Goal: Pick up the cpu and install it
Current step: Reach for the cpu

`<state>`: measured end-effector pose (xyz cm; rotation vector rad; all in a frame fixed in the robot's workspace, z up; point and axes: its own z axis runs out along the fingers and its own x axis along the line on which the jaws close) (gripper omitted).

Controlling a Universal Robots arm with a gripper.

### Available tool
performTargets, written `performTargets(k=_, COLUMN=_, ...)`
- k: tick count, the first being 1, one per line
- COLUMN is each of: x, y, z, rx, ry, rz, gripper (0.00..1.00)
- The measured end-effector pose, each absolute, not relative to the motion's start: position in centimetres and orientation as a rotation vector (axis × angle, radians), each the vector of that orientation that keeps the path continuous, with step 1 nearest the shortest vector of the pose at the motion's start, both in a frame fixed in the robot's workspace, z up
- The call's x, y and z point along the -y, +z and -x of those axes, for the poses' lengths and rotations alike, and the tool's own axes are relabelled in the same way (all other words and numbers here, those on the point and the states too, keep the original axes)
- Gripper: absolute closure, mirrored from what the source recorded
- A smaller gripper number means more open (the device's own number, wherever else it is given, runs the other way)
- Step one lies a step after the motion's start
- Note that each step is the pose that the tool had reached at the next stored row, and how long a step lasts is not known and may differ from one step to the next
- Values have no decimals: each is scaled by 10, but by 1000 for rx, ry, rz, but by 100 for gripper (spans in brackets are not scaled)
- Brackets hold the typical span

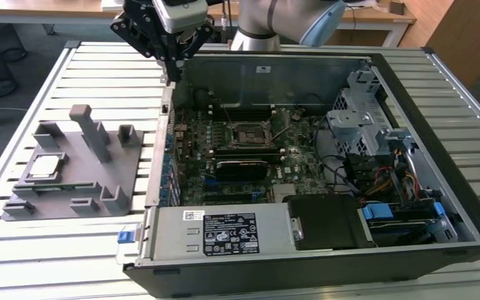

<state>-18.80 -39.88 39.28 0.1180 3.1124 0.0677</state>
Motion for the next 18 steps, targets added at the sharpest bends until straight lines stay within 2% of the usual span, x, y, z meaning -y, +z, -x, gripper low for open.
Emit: performTargets(k=18, x=399, y=392, z=202, rx=-3113, ry=68, rz=-118, gripper=89)
